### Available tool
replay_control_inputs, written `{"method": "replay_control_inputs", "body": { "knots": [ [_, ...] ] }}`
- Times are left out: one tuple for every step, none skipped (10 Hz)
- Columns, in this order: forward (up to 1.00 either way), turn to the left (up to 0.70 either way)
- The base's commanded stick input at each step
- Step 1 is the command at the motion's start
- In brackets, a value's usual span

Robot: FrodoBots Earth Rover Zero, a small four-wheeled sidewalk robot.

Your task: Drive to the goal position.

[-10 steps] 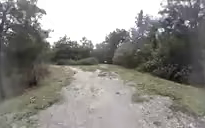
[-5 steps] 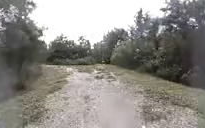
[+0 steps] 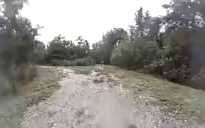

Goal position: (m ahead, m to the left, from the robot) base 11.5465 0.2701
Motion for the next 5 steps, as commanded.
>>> {"method": "replay_control_inputs", "body": {
  "knots": [
    [0.85, 0.00],
    [0.85, 0.00],
    [0.85, 0.00],
    [0.85, 0.00],
    [0.85, 0.00]
  ]
}}
